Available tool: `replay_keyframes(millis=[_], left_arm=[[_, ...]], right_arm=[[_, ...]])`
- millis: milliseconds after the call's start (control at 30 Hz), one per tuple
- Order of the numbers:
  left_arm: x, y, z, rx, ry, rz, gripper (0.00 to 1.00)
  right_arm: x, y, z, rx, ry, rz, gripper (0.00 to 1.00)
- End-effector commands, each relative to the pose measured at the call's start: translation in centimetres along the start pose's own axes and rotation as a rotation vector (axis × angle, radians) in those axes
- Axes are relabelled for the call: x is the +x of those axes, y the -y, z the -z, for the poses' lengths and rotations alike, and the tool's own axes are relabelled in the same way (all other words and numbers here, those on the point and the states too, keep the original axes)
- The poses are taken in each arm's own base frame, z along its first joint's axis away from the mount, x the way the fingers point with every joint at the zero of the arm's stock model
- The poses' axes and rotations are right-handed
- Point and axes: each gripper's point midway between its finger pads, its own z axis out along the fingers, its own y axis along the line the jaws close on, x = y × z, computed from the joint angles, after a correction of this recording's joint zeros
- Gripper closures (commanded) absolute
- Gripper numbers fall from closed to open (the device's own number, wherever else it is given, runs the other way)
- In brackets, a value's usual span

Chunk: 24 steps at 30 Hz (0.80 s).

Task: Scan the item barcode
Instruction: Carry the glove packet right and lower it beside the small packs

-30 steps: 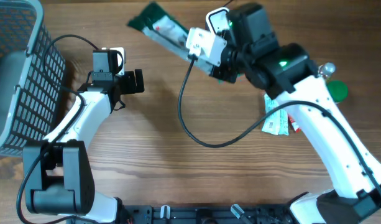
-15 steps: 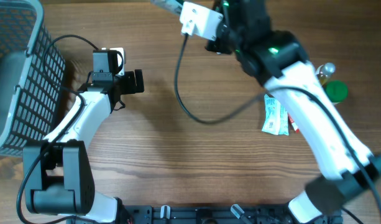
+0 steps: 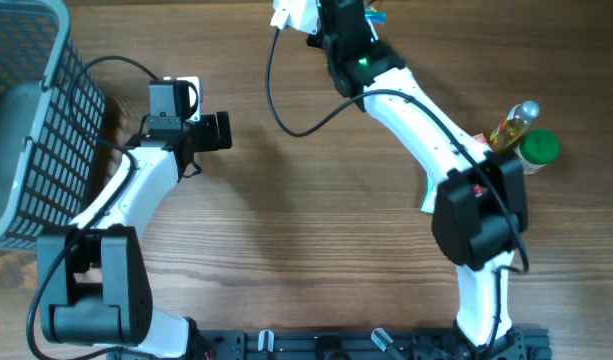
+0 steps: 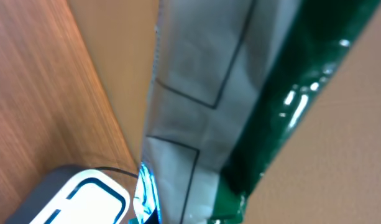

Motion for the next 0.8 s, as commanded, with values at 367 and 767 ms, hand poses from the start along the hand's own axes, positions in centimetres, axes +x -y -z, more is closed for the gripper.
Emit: replay_keyframes(millis=[367, 767], left_arm=[[-0.3, -0.1, 0.3, -0.005, 0.013, -0.015, 0.00], [-0.3, -0.1, 0.3, -0.005, 0.013, -0.015, 0.00]], right_arm=[[2.8, -6.3, -2.6, -0.137, -0.094, 0.000, 0.96], [1.2, -11.6, -1.2, -0.398, -0.021, -0.286, 0.95]])
